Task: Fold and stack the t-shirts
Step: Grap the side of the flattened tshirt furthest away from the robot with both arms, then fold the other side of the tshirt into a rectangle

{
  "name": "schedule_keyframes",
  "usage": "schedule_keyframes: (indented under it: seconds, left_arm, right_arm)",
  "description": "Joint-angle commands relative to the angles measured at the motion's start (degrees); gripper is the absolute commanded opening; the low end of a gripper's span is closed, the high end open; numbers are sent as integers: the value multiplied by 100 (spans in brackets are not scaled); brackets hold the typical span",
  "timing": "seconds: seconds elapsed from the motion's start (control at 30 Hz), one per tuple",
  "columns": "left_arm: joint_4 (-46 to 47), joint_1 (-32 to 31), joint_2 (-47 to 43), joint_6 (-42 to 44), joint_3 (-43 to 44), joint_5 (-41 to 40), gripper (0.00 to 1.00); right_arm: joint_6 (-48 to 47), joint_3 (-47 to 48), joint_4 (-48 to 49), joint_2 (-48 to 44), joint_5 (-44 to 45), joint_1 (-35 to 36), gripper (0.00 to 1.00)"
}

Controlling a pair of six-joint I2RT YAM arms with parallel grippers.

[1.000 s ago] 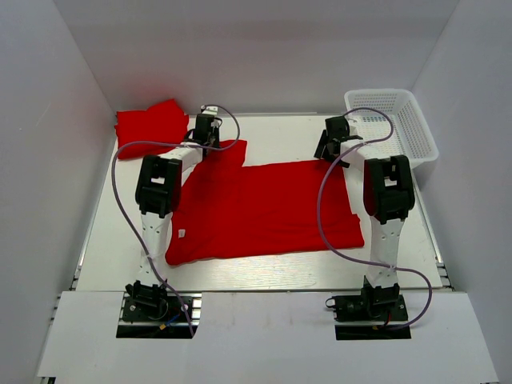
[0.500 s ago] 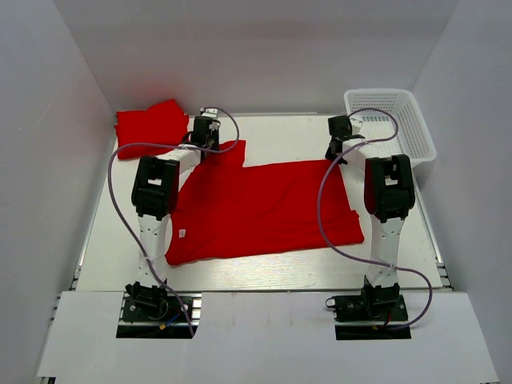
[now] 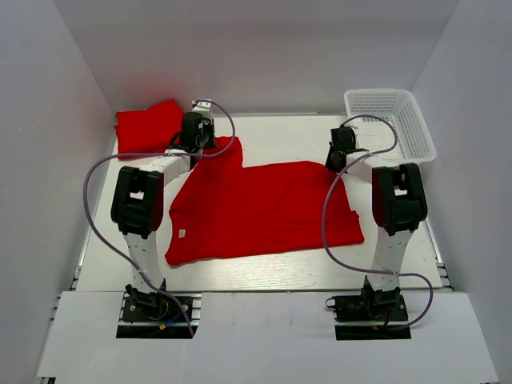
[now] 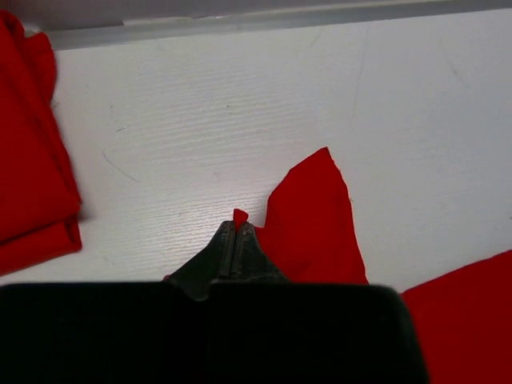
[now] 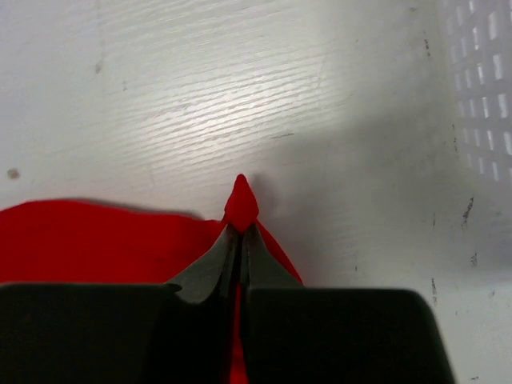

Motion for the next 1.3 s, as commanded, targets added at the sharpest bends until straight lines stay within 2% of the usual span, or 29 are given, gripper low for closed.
schedule_keyframes:
  seconds: [0.0, 0.3, 0.47, 0.87, 1.1, 1.27]
  left_arm:
    - [265, 24, -668, 202, -329, 240, 0]
    - [212, -107, -1827, 448, -1645, 802, 0]
    - [46, -107, -2628, -322, -2622, 1355, 0]
    - [-938, -107, -5167, -1353, -4722, 1603, 0]
    - [-1879, -107, -6546, -1678, -5040, 1541, 0]
    - [-2871, -107, -7023, -1811, -4856, 1331, 0]
  right_arm:
    - [-441, -318, 562, -596, -285, 77, 0]
    - [-397, -933, 852, -1247, -162, 104, 0]
    - [-388, -1119, 809, -1493, -39, 95, 0]
    - [-529, -1576, 861, -1827, -127, 51, 0]
    - [-608, -1550, 739, -1889, -82, 42, 0]
    - [-678, -1506, 641, -2020, 102, 51, 0]
